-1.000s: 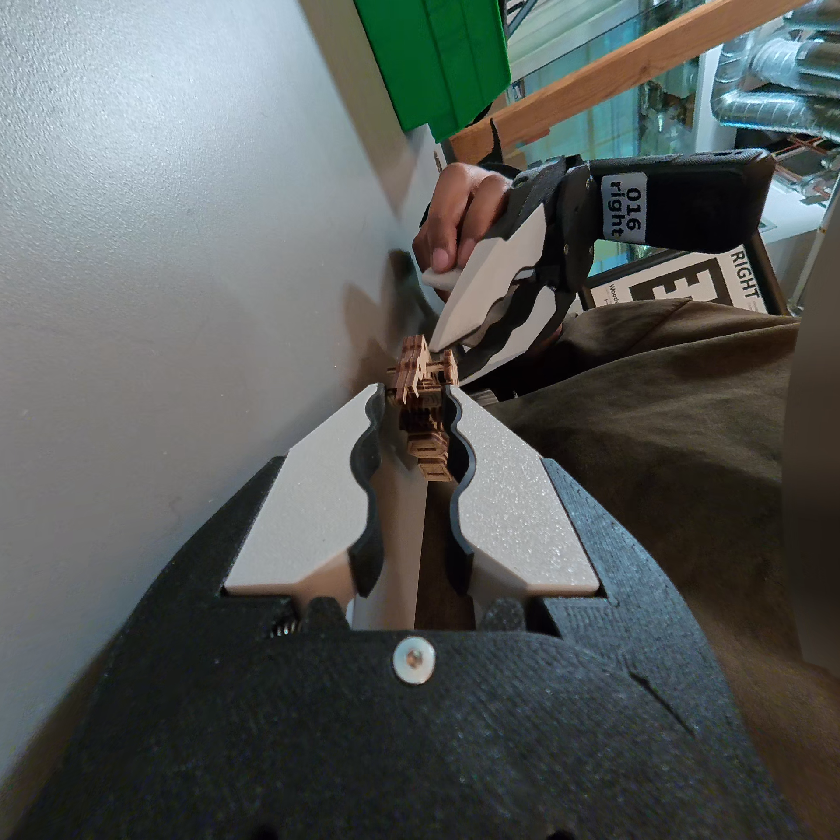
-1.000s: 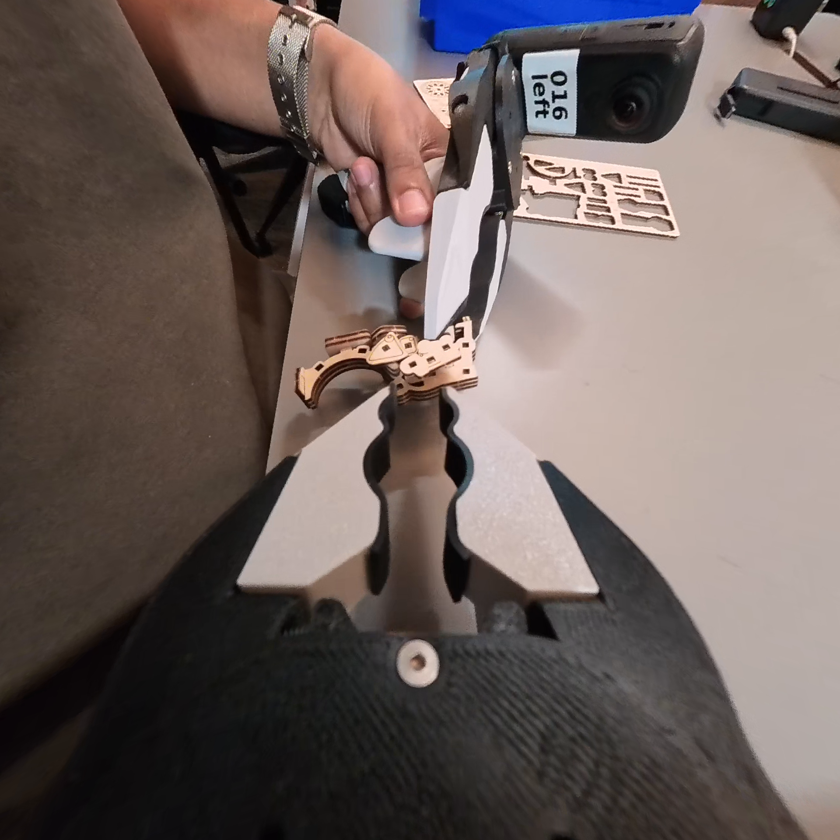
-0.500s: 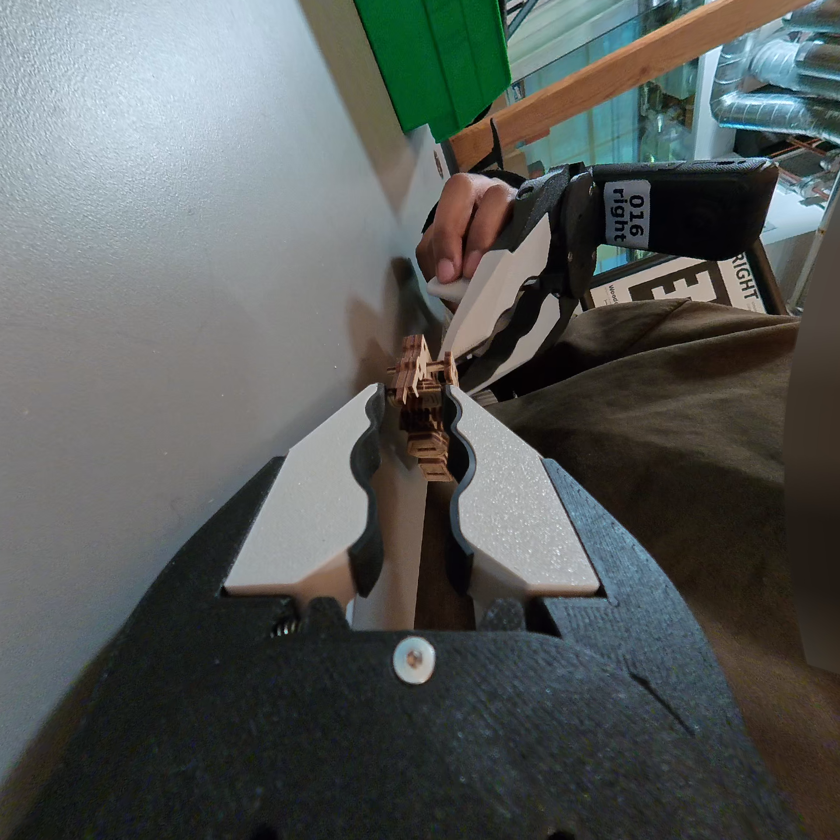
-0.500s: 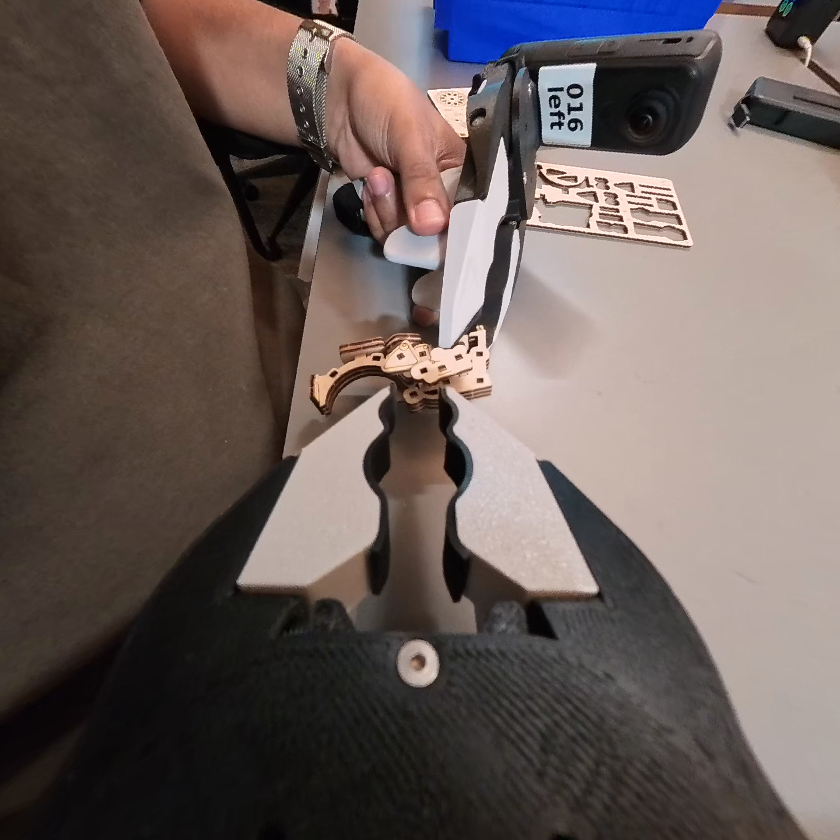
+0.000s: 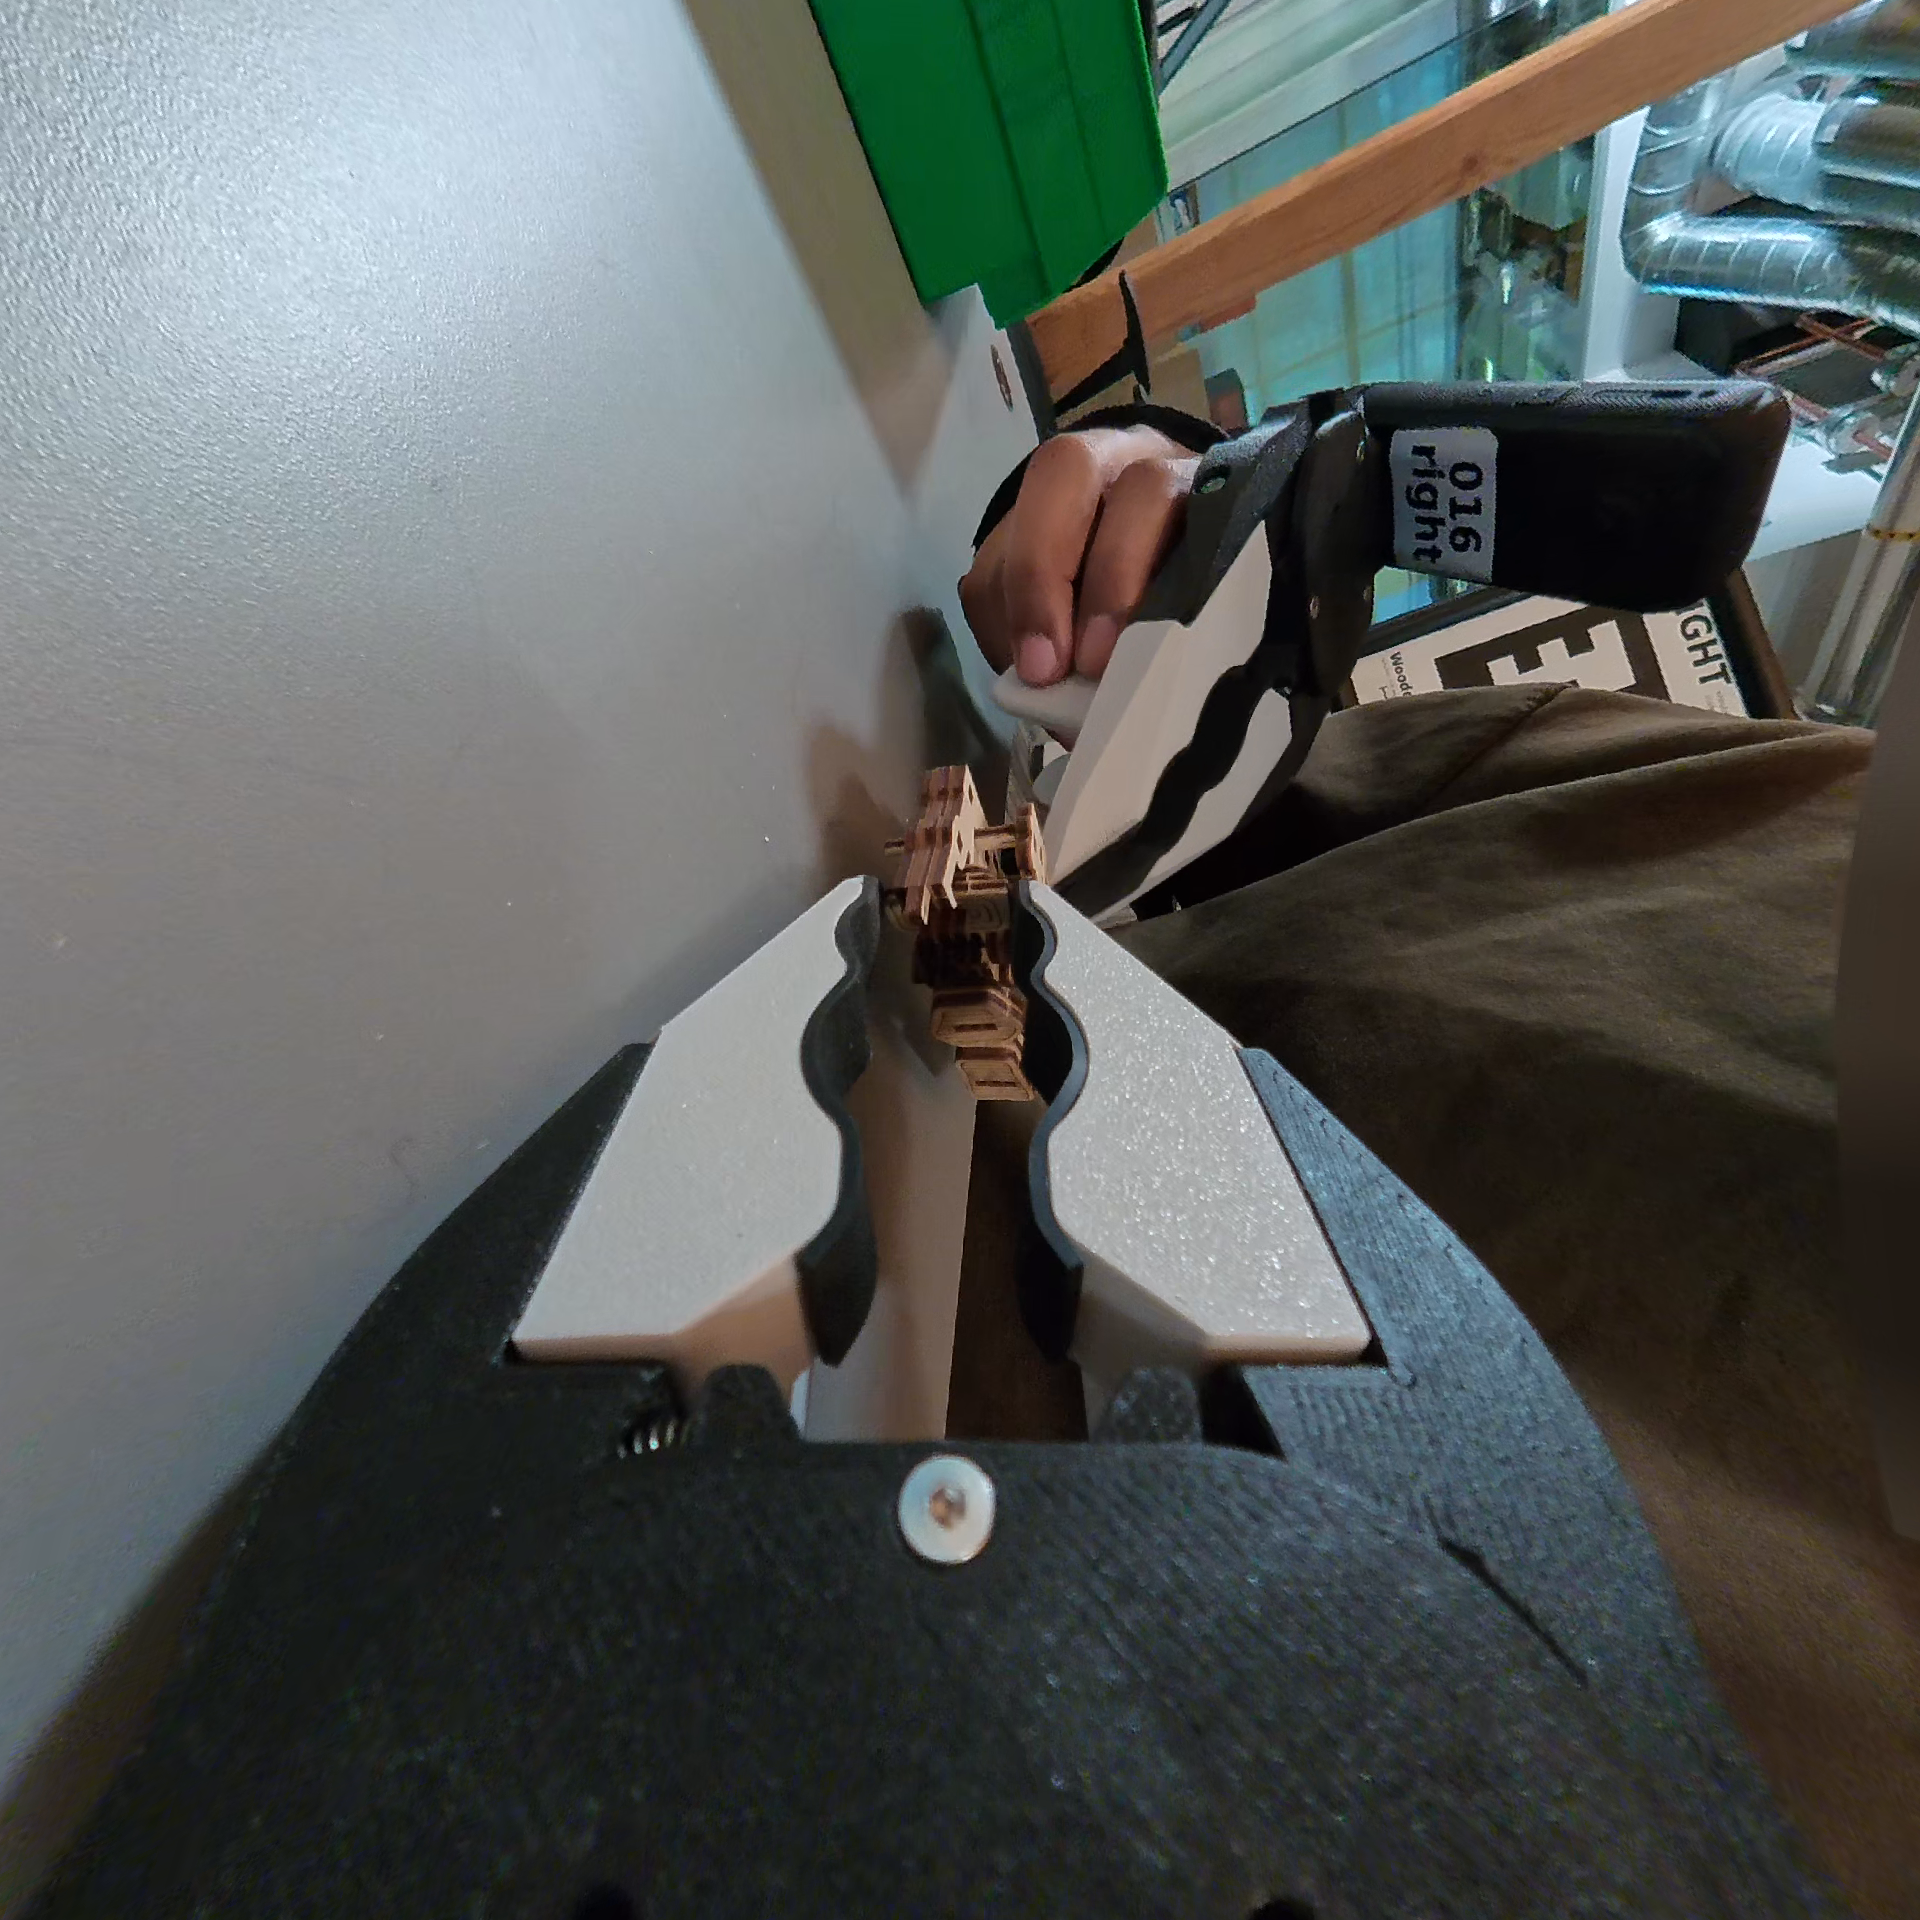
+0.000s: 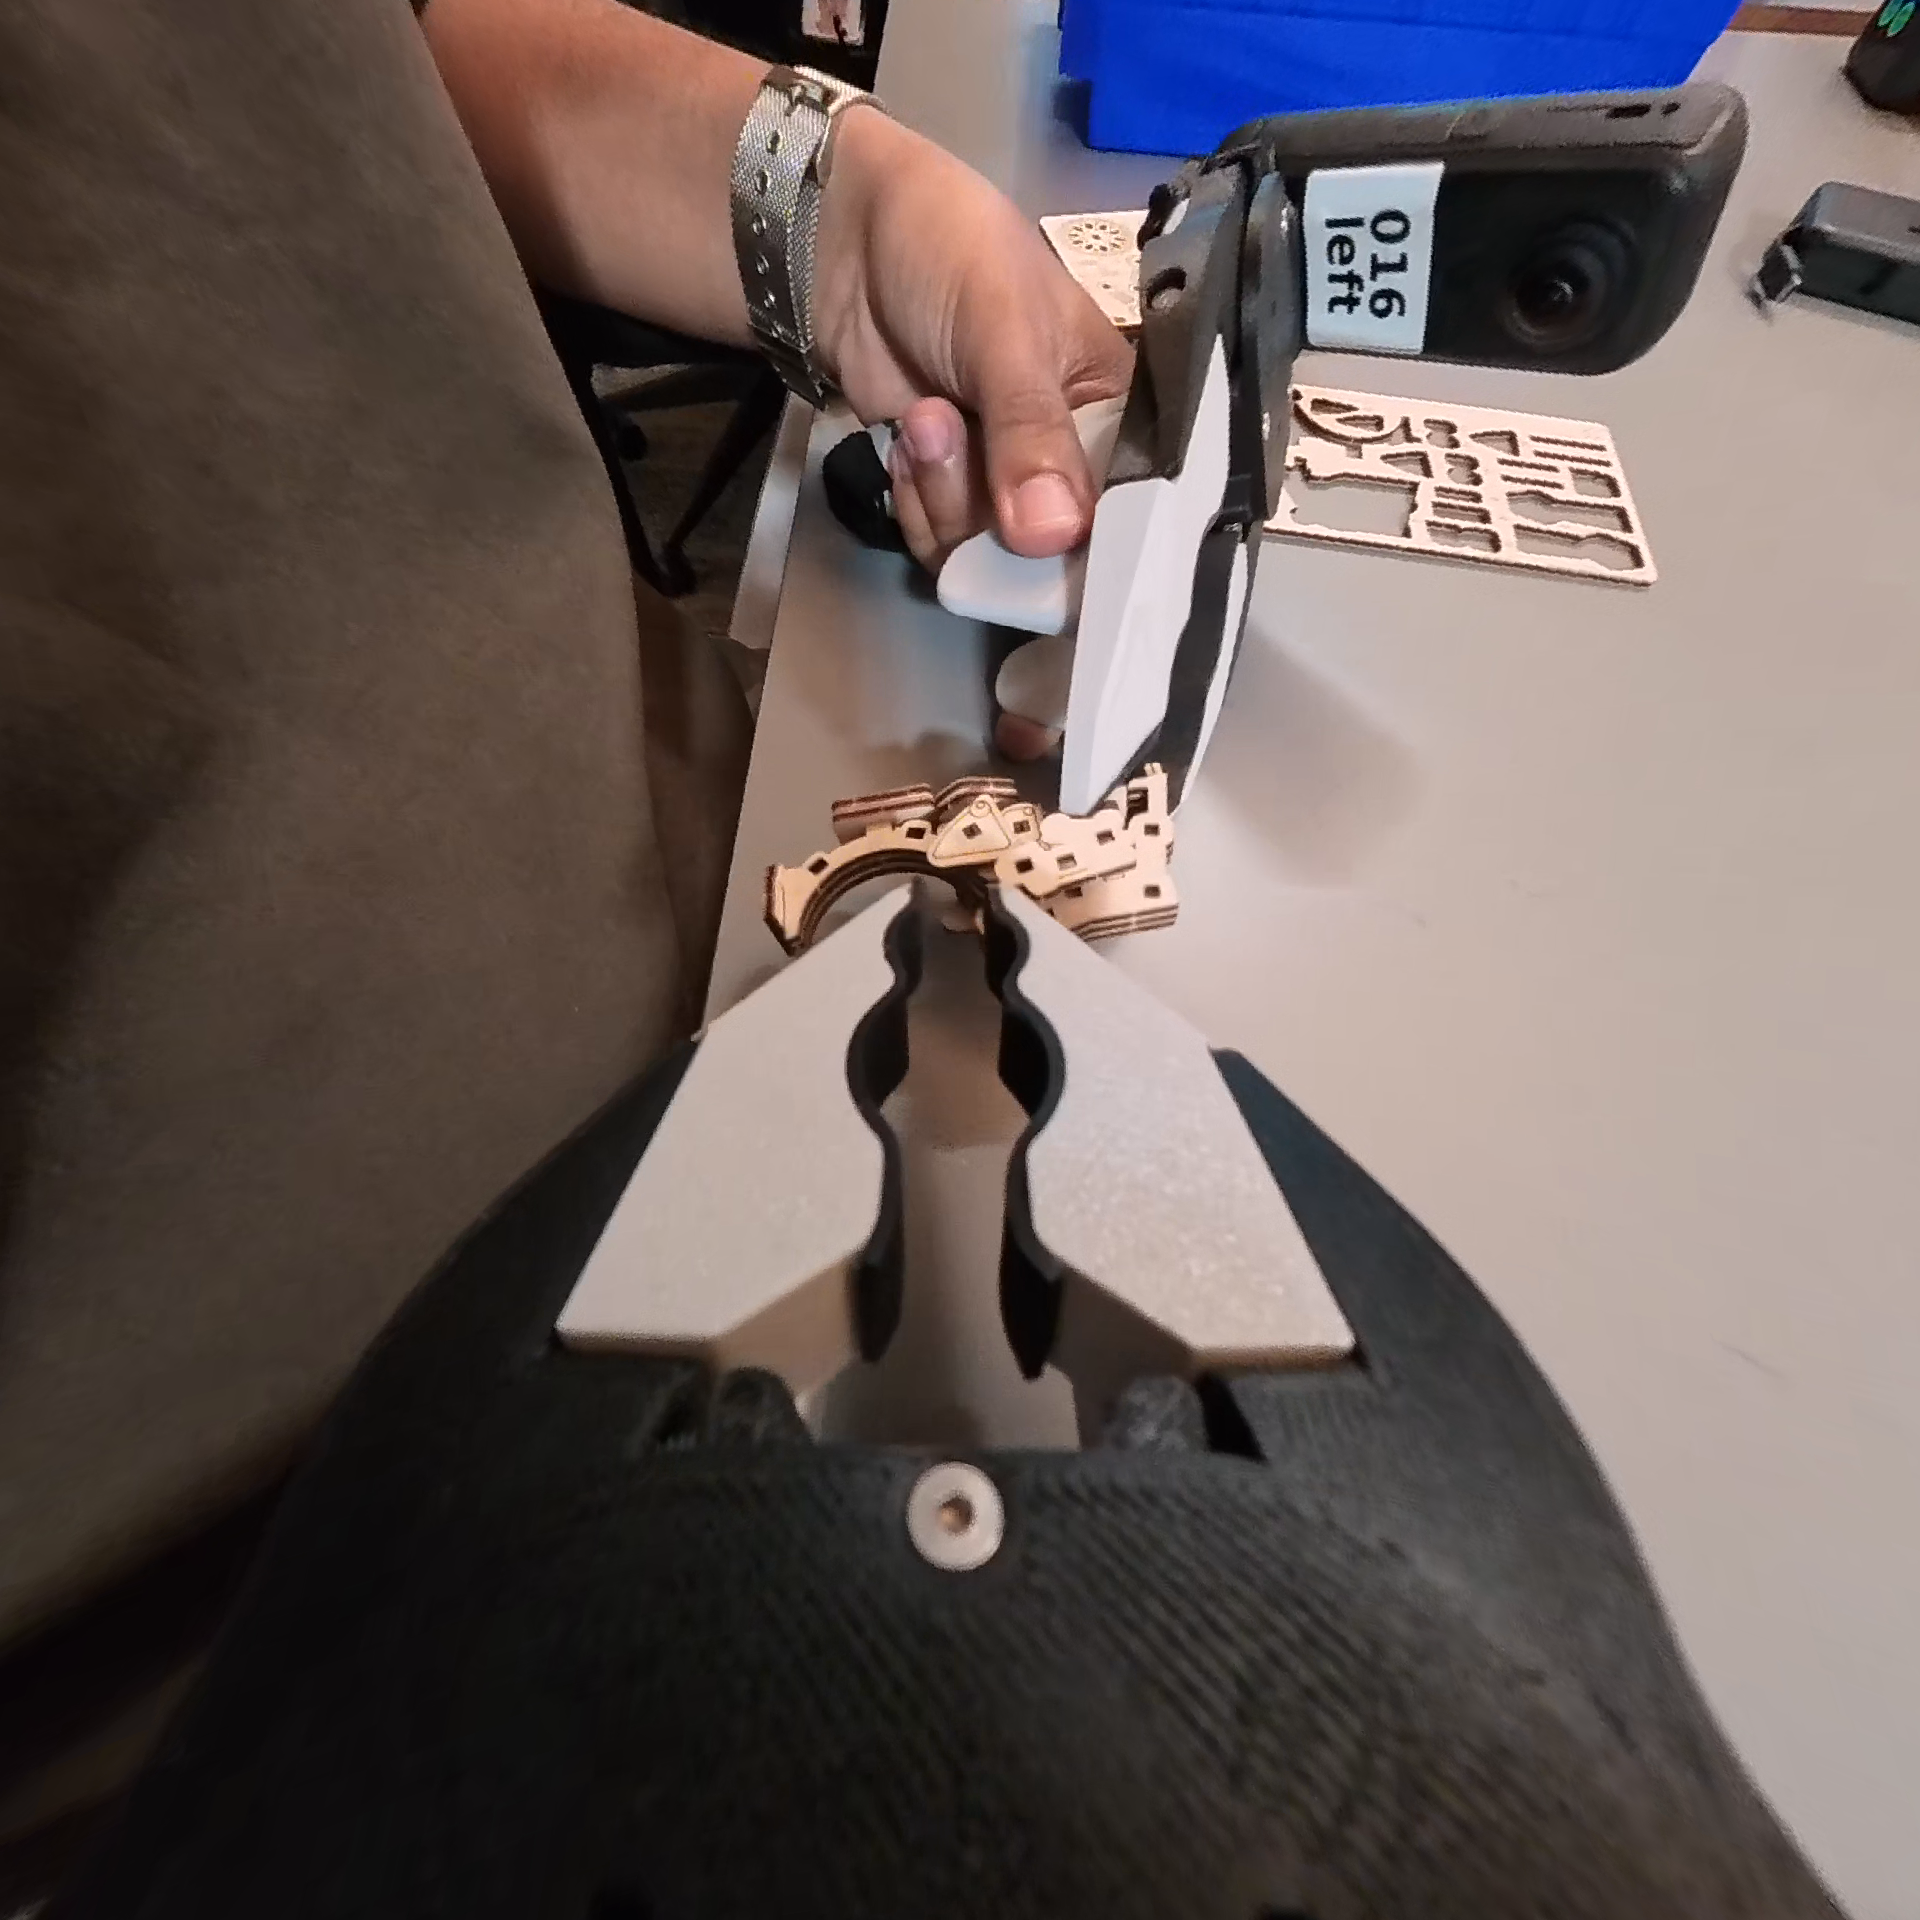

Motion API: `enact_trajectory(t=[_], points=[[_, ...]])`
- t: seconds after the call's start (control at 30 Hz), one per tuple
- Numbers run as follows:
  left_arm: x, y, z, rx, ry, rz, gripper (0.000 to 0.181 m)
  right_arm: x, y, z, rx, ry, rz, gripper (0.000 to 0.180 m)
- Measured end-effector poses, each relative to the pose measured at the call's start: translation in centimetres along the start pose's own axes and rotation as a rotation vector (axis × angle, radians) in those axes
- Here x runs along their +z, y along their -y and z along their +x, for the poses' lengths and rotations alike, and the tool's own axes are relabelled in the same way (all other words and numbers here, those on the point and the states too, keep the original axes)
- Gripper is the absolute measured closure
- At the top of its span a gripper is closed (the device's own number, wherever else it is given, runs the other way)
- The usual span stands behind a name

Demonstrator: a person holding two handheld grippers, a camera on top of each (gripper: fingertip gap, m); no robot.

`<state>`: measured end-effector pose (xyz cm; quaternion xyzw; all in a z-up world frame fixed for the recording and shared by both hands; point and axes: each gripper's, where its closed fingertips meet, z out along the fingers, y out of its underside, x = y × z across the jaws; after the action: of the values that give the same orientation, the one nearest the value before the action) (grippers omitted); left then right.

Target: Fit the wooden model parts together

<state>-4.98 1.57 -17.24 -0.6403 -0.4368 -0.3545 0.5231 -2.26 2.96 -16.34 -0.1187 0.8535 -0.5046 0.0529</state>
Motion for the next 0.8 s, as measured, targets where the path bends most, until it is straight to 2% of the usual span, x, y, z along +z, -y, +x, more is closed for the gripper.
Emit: enact_trajectory(t=[0.8], points=[[0.00, 0.00, -0.02, -0.001, 0.000, 0.000, 0.160, 0.35, 0.70, -0.30, -0.012, 0.000, 0.024, 0.167]])
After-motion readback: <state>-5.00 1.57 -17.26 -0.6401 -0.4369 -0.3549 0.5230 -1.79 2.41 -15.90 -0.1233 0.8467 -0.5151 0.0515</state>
